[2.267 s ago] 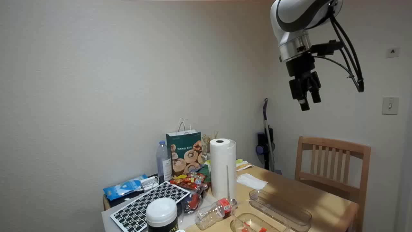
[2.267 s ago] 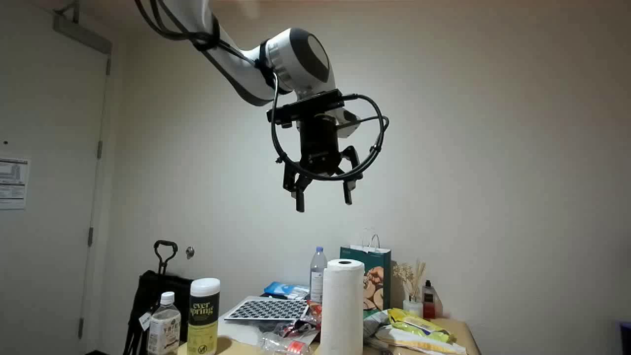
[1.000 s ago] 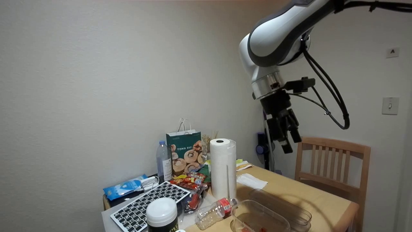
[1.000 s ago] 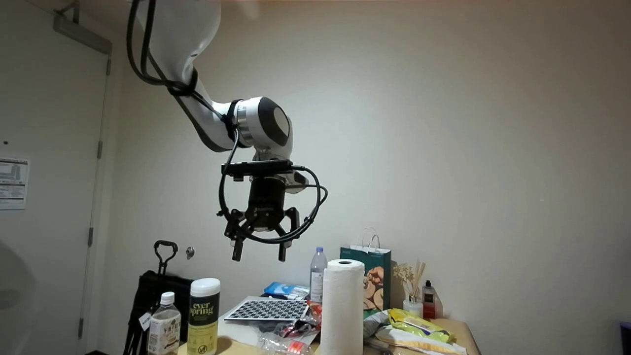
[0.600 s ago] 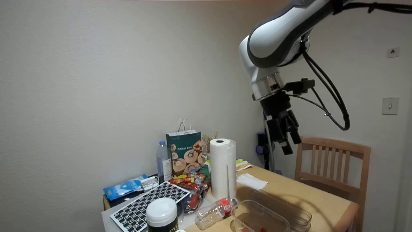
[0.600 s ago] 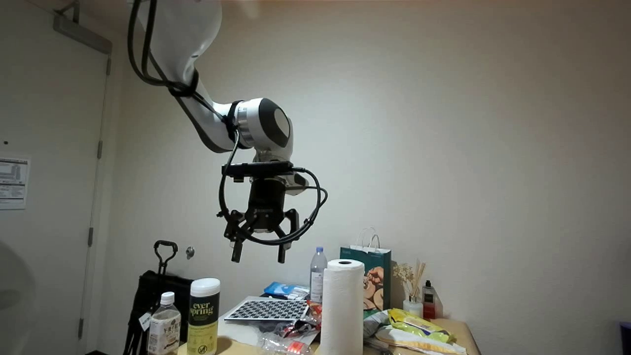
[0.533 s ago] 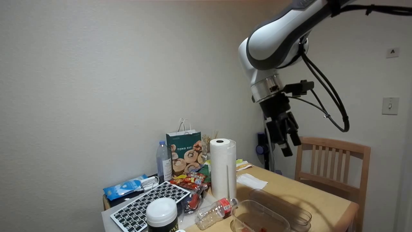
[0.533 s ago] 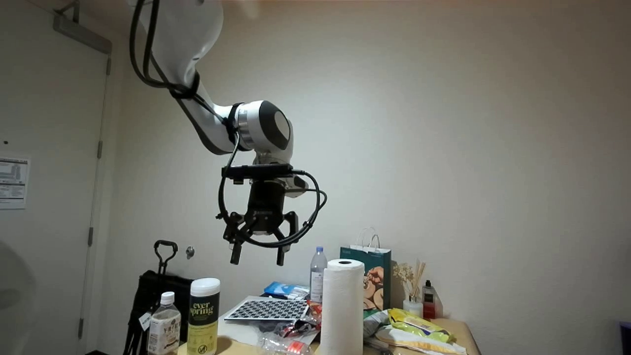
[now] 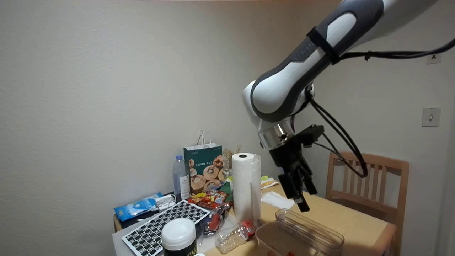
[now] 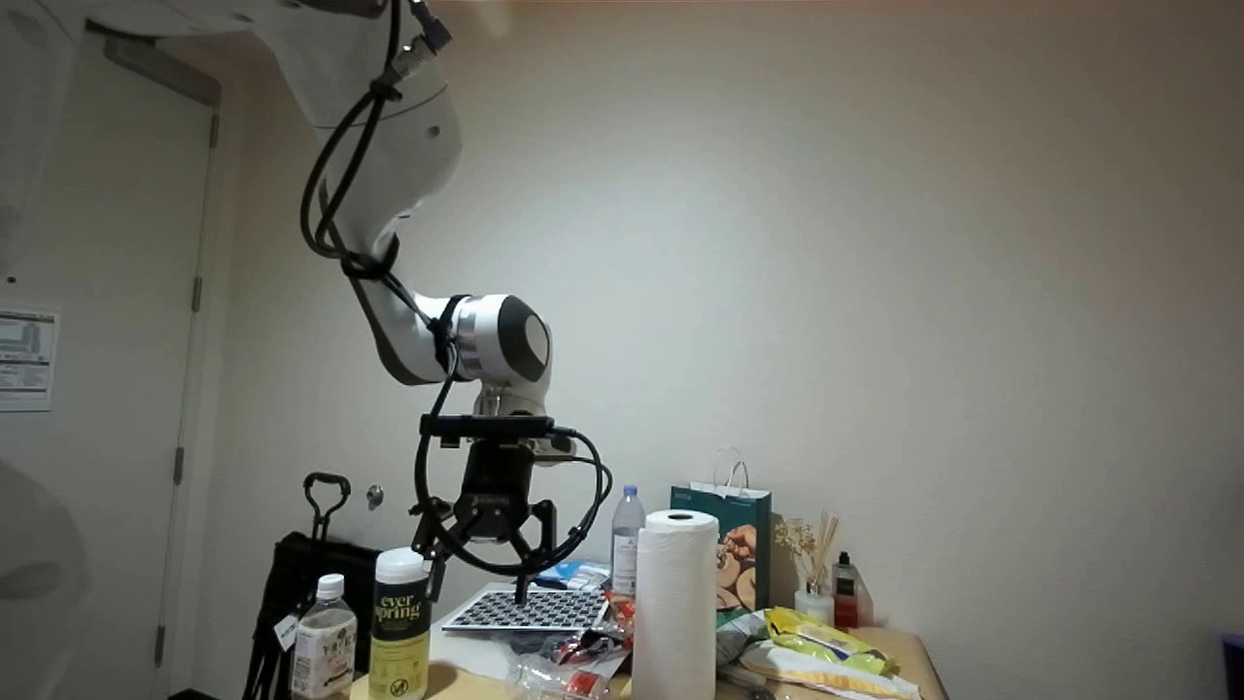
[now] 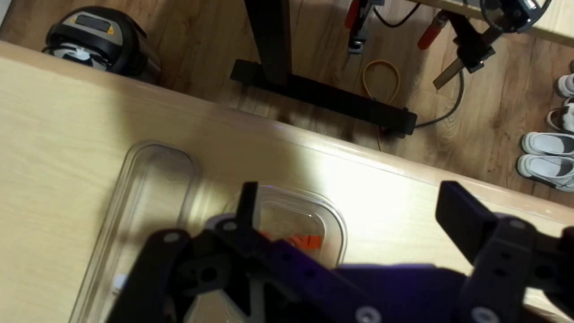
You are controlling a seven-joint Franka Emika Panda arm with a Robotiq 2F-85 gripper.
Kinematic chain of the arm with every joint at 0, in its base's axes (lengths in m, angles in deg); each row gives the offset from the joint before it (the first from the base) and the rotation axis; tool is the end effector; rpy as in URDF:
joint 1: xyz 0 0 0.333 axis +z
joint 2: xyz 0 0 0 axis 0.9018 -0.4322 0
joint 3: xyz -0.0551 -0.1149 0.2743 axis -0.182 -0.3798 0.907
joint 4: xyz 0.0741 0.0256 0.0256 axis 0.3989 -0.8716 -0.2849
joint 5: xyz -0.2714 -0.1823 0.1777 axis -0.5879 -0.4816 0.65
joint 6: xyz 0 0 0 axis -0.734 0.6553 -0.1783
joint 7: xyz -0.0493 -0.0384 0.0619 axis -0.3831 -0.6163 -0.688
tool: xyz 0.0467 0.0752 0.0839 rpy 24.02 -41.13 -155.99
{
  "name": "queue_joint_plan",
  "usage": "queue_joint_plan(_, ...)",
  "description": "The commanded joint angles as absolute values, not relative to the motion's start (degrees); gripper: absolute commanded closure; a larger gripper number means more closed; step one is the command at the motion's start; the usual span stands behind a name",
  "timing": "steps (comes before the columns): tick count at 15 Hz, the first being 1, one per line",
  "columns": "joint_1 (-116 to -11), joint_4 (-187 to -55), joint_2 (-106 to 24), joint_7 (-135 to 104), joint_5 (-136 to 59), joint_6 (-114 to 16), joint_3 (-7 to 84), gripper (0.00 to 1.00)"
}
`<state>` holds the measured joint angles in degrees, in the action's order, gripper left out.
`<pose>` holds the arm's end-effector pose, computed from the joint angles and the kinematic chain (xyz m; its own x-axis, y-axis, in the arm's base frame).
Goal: Pour the contents from the container on the left to the container on the right
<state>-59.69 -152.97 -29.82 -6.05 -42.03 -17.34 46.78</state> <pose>0.4616 0.0612 0.3126 0.8583 0.2455 -0.4506 0.2957 -0.9543 0.0435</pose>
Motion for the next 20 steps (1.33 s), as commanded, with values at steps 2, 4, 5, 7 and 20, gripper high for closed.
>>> queue_joint_plan(2, -59.0, -152.2, -31.2, -5.2, -43.6, -18.7, 47.6, 0.00)
queue_joint_plan(4, -58.9, -151.8, -31.3, -4.4, -44.1, -18.8, 47.6, 0.00)
queue_joint_plan(5, -59.0, -151.7, -31.3, -4.2, -44.1, -18.8, 47.6, 0.00)
queue_joint_plan(7, -59.0, -151.6, -31.3, -4.2, -44.1, -18.8, 47.6, 0.00)
queue_joint_plan(20, -57.5, -149.5, -40.5, -7.1, -37.5, -20.1, 48.9, 0.00)
